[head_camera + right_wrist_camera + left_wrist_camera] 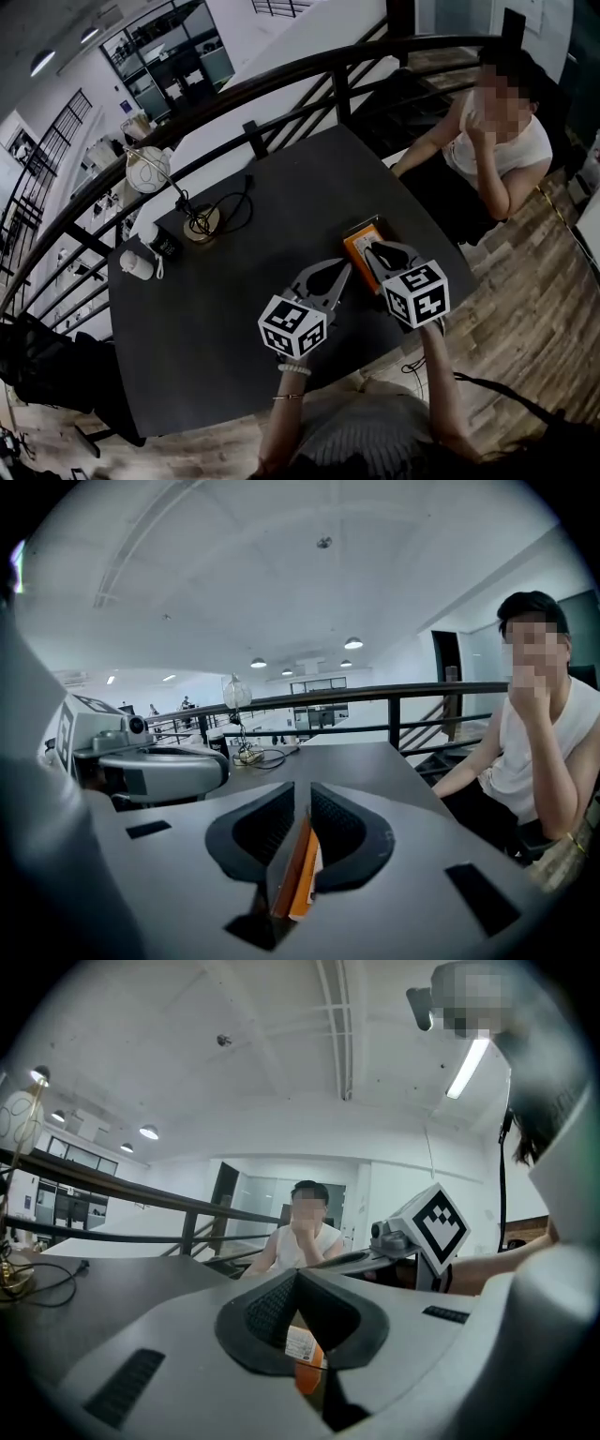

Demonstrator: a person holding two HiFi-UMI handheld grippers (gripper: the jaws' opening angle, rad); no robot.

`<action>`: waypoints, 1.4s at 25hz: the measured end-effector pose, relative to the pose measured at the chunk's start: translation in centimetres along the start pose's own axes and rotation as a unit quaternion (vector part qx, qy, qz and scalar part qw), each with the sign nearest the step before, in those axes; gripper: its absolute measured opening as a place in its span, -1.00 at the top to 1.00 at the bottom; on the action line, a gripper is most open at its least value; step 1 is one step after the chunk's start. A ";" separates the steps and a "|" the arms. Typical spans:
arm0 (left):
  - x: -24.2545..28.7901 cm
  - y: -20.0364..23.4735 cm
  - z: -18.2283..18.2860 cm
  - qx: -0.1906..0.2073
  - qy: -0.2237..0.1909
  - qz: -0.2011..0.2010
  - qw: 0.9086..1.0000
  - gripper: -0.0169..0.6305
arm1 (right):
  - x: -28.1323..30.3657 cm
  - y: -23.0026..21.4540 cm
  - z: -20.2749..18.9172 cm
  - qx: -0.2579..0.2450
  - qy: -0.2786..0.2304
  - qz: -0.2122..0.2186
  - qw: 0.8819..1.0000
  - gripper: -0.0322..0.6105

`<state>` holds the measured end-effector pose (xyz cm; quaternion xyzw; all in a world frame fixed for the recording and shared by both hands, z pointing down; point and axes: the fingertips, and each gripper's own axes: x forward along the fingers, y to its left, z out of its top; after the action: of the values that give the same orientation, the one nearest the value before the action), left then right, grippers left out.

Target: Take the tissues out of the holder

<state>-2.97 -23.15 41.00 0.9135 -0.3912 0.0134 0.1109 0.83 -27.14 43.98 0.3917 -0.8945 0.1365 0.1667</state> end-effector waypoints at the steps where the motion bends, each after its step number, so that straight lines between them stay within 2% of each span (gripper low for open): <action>1: 0.2 0.2 -0.3 -0.003 0.002 -0.002 1.000 0.92 | 0.5 -0.1 -0.4 0.004 0.010 0.002 1.000 0.73; 3: 0.6 0.9 -0.8 -0.009 0.004 -0.004 1.000 0.92 | 1.5 -0.5 -1.0 0.007 0.026 0.002 1.000 0.64; 7: 1.8 1.9 -1.1 -0.025 0.005 -0.006 1.000 0.92 | 3.0 -2.3 -1.8 0.006 0.058 -0.011 0.998 0.58; 11: 2.7 2.1 -1.9 -0.037 0.026 -0.003 0.999 0.92 | 4.2 -3.3 -3.6 0.012 0.110 -0.008 0.994 0.53; 18: 4.3 3.0 -3.0 -0.060 0.047 0.003 0.997 0.92 | 6.5 -4.2 -6.6 0.004 0.194 -0.010 0.981 0.53; 24: 4.2 3.1 -4.1 -0.070 0.065 0.012 0.995 0.92 | 7.0 -4.2 -8.9 0.002 0.245 -0.012 0.969 0.53; 28: 4.3 3.2 -4.3 -0.072 0.068 0.020 0.995 0.92 | 7.4 -3.9 -10.0 -0.022 0.293 -0.011 0.956 0.53; 31: 4.3 3.0 -4.4 -0.073 0.070 0.027 0.995 0.92 | 7.6 -4.0 -10.3 -0.027 0.321 0.006 0.947 0.54; 35: 4.3 2.4 -4.3 -0.070 0.070 0.032 0.995 0.92 | 7.4 -4.0 -10.3 -0.022 0.327 0.009 0.945 0.75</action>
<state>-1.47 -26.86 46.09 0.8875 -0.4111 0.0530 0.2012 1.05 -30.79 56.76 0.3141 -0.7970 0.2385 0.4575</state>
